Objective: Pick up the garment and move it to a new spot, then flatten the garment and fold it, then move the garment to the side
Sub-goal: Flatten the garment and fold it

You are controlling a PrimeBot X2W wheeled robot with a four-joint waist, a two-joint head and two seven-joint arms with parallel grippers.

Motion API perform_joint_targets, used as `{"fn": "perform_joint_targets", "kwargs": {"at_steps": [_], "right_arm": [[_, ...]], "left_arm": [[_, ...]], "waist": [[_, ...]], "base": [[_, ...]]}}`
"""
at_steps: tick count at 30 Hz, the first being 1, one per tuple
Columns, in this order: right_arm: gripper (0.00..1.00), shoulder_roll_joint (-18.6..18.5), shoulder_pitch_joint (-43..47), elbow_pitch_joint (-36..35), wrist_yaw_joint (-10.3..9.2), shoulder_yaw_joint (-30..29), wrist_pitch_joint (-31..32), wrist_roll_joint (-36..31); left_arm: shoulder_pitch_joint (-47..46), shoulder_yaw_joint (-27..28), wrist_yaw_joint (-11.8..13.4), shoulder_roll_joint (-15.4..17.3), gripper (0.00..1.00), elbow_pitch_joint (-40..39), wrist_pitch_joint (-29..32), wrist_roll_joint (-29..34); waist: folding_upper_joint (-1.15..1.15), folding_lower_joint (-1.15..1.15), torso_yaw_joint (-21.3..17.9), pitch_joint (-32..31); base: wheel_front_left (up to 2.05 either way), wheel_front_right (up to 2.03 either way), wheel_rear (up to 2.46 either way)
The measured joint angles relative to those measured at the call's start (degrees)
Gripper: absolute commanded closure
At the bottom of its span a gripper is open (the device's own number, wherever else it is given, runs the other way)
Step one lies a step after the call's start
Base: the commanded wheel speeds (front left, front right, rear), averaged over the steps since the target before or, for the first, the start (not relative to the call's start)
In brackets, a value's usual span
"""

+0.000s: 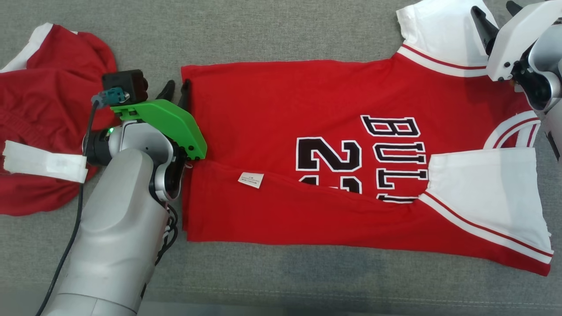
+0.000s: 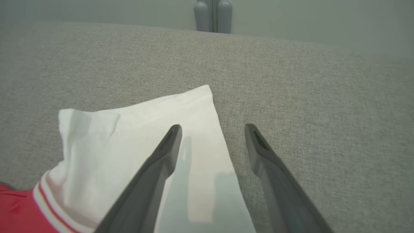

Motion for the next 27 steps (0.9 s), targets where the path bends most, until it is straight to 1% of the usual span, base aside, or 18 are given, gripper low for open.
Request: {"fn": "perform_joint_targets", "kwargs": {"at_steps": [4, 7, 11, 16, 23, 24, 27], "right_arm": [[0.00, 0.0, -0.3, 1.3, -0.01, 0.1, -0.2, -0.3], [0.00, 0.0, -0.5, 2.7, -0.07, 0.1, -0.8, -0.4], [0.00, 0.1, -1.5, 4.3, -0.09, 0.1, -1.3, -0.5], [0.00, 0.8, -2.6, 6.6, -1.03, -0.1, -1.8, -0.7], [0.00, 1.6, -3.0, 9.1, -1.19, 0.0, -2.3, -0.8], [0.00, 1.8, -3.3, 9.3, -1.53, 0.0, -2.3, -0.8], [0.00, 2.6, -5.1, 10.0, -1.56, 0.1, -3.1, -0.8]], "left_arm": [[0.0, -1.3, -0.1, -0.1, 0.58, 0.3, -0.4, -0.5], [-0.1, -2.2, -0.5, -0.1, 0.56, 0.5, -0.4, -1.1], [-0.1, -4.6, -1.0, -0.1, 0.56, 0.2, -0.6, -3.7], [-0.4, -7.1, -1.1, -0.1, 0.54, 0.1, -0.9, -5.6], [-1.4, -8.7, -1.0, -0.1, 0.51, 0.0, -1.1, -7.1], [-1.6, -8.8, -1.0, -0.1, 0.51, 0.0, -1.4, -7.1], [-2.7, -9.0, -1.0, -0.1, 0.51, 0.1, -1.9, -7.8]], "waist": [[0.00, 0.00, 0.8, 0.0], [0.00, 0.00, 1.6, -0.1], [0.00, 0.00, 2.7, -0.2], [0.00, 0.00, 3.8, -0.3], [0.00, 0.00, 3.8, 0.1], [0.00, 0.00, 3.7, 0.2], [0.00, 0.00, 3.3, 0.7]], "base": [[0.00, 0.00, 0.00], [0.00, 0.00, 0.00], [0.00, 0.00, 0.00], [0.00, 0.00, 0.00], [0.00, 0.00, 0.00], [0.00, 0.00, 0.00], [0.00, 0.00, 0.00]]}}
